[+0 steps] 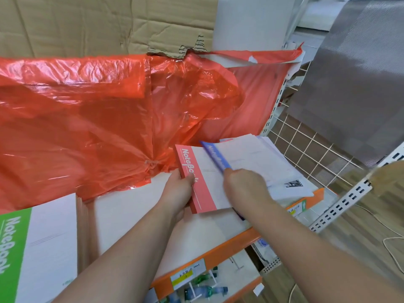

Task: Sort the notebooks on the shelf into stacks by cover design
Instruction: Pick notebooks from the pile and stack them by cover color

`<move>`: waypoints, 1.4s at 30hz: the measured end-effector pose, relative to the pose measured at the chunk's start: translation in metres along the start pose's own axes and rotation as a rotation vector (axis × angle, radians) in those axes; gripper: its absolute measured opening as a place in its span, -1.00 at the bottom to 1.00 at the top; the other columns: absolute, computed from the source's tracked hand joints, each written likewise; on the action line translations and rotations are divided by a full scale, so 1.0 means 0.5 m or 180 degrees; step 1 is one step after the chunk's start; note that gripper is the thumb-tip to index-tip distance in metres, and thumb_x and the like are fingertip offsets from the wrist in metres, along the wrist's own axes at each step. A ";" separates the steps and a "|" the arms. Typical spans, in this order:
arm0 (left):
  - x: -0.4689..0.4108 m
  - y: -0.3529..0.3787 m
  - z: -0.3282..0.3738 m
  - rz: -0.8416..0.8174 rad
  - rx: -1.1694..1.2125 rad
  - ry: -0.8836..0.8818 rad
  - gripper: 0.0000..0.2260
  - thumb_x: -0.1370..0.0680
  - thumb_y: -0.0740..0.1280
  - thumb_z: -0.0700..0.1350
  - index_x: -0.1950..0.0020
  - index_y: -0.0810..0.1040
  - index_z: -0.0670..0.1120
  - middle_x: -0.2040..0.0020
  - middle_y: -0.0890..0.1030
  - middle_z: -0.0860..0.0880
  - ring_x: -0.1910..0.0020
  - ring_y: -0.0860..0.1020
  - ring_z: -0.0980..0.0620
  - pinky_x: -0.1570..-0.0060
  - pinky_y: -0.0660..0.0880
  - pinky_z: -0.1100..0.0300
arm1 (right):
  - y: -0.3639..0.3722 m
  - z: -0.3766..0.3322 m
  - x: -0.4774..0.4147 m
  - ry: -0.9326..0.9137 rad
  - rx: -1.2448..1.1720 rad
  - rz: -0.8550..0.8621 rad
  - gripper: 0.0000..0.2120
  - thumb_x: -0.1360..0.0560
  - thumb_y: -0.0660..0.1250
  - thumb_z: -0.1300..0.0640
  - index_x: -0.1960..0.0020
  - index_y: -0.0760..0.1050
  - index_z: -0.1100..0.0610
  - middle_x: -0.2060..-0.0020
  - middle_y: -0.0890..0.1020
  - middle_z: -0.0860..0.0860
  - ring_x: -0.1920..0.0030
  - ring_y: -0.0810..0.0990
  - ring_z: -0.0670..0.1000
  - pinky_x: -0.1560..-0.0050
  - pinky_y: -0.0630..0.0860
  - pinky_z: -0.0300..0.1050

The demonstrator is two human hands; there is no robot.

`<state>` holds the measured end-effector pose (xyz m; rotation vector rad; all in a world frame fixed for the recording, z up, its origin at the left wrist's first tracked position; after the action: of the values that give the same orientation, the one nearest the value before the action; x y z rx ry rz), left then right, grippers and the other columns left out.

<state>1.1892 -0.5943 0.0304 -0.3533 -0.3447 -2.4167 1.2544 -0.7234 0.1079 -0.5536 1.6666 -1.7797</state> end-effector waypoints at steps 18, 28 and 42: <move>0.005 -0.027 0.006 0.0058 -0.0072 0.0072 -0.78 -0.64 0.16 -0.24 -0.15 0.51 0.01 -0.10 0.68 -0.03 -0.01 0.68 -0.09 -0.06 0.61 -0.14 | 0.096 0.121 -0.023 0.0875 0.0348 -0.0473 -0.67 -0.50 0.26 0.30 -0.26 0.43 0.27 -0.20 0.51 0.22 -0.21 0.48 0.17 -0.13 0.49 -0.02; 0.009 -0.020 0.013 0.0084 -0.0069 0.0064 -0.77 -0.65 0.15 -0.24 -0.22 0.49 -0.03 -0.11 0.66 -0.02 -0.01 0.67 -0.08 -0.01 0.63 -0.10 | 0.059 0.112 -0.027 0.0659 0.0460 -0.0401 -0.66 -0.47 0.24 0.39 -0.23 0.39 0.23 -0.04 0.63 0.10 -0.02 0.63 0.15 0.19 0.42 -0.10; 0.009 -0.004 0.013 0.0015 0.0211 0.0275 -0.75 -0.68 0.20 -0.02 -0.27 0.52 -0.10 -0.10 0.69 -0.08 -0.08 0.67 -0.06 -0.11 0.59 0.02 | -0.005 -0.127 0.035 -0.0751 -0.0797 0.0547 -0.83 -0.54 0.25 0.13 -0.07 0.53 0.16 0.19 0.62 0.12 0.18 0.58 0.18 0.34 0.31 -0.07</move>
<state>1.1859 -0.5931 0.0377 -0.2195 -0.3838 -2.4011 1.1981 -0.6896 0.1015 -0.6798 1.7232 -1.3385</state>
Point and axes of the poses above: each hand's wrist, its own x-axis away from the middle knuckle, its own y-axis out of the palm, z = x × y, the point moved 8 cm from there along -x, towards the middle knuckle
